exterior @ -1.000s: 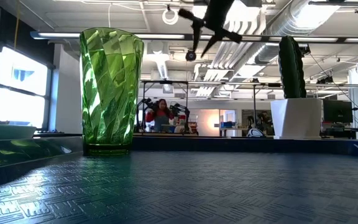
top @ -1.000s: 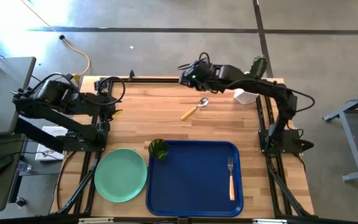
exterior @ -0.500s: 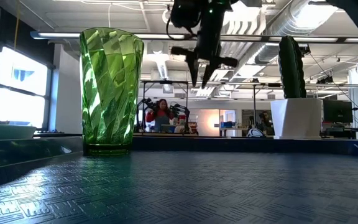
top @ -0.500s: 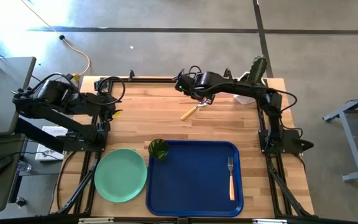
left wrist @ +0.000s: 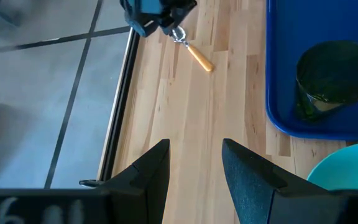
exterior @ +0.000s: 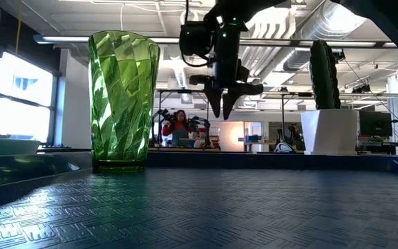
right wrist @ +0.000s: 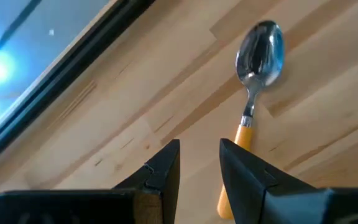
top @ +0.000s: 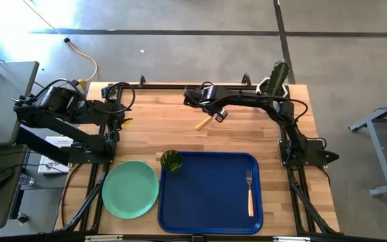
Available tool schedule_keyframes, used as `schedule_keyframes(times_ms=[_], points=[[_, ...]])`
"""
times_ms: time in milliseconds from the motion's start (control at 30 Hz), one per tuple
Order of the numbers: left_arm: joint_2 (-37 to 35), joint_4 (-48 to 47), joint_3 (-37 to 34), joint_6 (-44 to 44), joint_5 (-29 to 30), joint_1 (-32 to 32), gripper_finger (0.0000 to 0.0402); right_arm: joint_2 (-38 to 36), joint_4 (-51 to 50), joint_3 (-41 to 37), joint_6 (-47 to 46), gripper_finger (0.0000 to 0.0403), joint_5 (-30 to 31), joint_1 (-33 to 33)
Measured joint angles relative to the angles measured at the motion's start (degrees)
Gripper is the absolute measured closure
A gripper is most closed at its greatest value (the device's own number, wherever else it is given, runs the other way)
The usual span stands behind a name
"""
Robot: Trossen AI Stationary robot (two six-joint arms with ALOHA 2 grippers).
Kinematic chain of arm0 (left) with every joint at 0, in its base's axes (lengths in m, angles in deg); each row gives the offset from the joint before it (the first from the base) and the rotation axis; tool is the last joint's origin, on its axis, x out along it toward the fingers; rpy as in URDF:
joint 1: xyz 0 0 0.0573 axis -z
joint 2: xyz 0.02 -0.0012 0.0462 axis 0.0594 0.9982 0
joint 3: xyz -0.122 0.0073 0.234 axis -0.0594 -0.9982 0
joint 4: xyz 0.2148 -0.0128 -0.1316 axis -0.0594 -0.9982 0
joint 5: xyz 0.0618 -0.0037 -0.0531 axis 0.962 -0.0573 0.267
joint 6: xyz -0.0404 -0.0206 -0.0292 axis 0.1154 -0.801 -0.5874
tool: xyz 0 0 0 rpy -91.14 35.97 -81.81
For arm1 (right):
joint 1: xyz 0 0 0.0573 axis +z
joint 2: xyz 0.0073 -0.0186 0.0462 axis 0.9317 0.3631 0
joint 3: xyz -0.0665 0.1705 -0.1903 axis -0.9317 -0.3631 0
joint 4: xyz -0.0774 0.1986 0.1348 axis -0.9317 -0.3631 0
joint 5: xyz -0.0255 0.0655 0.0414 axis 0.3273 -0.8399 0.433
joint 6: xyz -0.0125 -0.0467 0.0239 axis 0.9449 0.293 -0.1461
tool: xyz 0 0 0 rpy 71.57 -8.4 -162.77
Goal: Pick and place plate/cup/fork/spoon on tray
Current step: Put the yellow spoon on the blue tray to the left of the orange fork
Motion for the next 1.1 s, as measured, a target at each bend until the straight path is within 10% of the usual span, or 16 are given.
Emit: schedule_keyframes(times_ms=[1100], points=[[0.0, 0.0, 0.0, -0.1, 0.0, 0.0, 0.0267, 8.2, -3.1, 0.0, -11.2, 0.03, -3.4, 1.8]])
